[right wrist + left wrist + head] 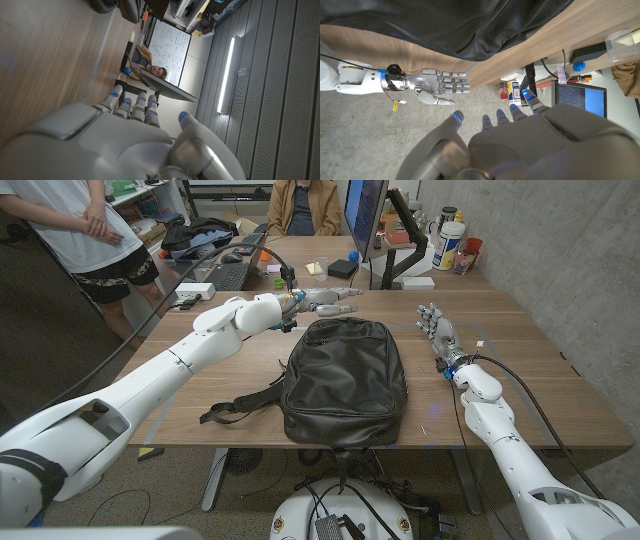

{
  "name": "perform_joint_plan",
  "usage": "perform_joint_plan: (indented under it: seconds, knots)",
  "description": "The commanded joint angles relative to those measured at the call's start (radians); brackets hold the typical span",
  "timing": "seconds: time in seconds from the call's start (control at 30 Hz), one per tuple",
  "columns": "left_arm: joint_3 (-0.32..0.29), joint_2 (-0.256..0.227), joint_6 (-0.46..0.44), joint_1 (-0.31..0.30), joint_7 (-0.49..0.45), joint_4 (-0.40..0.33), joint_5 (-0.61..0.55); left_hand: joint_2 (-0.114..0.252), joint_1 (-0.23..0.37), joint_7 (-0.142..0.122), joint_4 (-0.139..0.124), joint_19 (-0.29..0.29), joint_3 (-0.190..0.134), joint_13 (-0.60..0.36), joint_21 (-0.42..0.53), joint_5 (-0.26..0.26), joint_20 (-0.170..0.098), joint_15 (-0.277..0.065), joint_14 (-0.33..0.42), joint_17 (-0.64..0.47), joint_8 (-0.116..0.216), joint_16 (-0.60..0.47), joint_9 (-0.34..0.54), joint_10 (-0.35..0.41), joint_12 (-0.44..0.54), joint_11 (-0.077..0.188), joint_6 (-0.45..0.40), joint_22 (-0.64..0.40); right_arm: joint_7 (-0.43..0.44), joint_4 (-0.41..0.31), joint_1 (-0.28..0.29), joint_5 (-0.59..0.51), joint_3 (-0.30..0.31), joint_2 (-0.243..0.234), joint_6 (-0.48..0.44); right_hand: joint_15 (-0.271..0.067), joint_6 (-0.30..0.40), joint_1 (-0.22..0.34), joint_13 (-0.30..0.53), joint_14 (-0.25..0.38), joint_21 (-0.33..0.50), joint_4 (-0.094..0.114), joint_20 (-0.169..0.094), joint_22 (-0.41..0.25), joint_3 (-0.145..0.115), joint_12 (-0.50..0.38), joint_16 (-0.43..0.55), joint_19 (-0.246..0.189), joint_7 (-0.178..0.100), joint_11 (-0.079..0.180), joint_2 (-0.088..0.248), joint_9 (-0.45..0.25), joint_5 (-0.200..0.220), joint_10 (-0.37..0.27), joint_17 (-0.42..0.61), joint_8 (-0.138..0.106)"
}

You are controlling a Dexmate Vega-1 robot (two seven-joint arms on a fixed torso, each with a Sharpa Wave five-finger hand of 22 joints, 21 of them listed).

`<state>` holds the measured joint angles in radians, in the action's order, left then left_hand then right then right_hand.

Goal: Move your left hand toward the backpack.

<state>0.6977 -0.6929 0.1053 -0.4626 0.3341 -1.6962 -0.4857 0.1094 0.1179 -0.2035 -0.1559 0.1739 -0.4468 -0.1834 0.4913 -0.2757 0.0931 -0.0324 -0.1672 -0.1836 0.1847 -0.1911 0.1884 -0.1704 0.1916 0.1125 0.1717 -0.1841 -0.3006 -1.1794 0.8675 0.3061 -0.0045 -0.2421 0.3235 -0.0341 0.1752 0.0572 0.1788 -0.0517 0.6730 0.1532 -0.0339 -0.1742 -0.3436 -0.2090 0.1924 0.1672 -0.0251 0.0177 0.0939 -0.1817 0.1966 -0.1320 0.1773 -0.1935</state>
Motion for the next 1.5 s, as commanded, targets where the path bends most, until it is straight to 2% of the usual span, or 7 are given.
perform_joint_plan:
  seconds: [0.03, 0.73, 1.5]
  knots:
    - [0.005, -0.003, -0.011, -0.001, 0.017, -0.005, -0.004, 0.014, 0.002, -0.009, -0.005, 0.049, 0.001, -0.005, -0.005, -0.003, 0.005, -0.009, -0.052, -0.005, 0.002, 0.001, 0.003, -0.037, 0.007, -0.005, 0.041, -0.001, 0.002, -0.006, 0.005, 0.001, -0.002, -0.001, -0.001, -0.025, 0.005, -0.006, 0.005, 0.002, -0.005, 0.0, -0.104, -0.005, 0.001, -0.001, -0.003, 0.022, -0.001, 0.003, 0.068, -0.003, 0.008, -0.009, 0.0, 0.004]
    - [0.02, -0.009, -0.03, 0.004, 0.053, -0.012, -0.022, 0.014, 0.002, -0.011, -0.005, 0.054, 0.003, -0.006, -0.013, -0.003, 0.007, -0.008, -0.058, -0.005, 0.004, 0.002, 0.004, -0.044, 0.007, -0.003, 0.046, -0.002, 0.006, -0.009, 0.008, 0.0, -0.004, -0.001, 0.001, -0.025, 0.005, -0.005, 0.005, 0.002, -0.011, -0.001, -0.101, -0.005, 0.001, 0.0, -0.003, 0.02, -0.001, 0.003, 0.068, -0.003, 0.008, -0.009, -0.001, 0.004]
    - [0.037, -0.003, -0.018, 0.026, 0.075, 0.031, -0.021, 0.017, 0.002, -0.017, -0.006, 0.056, 0.004, -0.007, -0.02, -0.004, 0.011, -0.007, -0.049, -0.007, 0.003, -0.003, 0.004, -0.049, 0.008, -0.005, 0.057, -0.003, 0.012, 0.014, -0.009, -0.009, -0.013, 0.006, 0.005, -0.026, 0.004, -0.006, 0.005, 0.002, -0.018, 0.0, -0.103, -0.006, 0.002, 0.0, -0.004, 0.017, -0.003, 0.004, 0.067, -0.003, 0.008, -0.009, -0.001, 0.004]
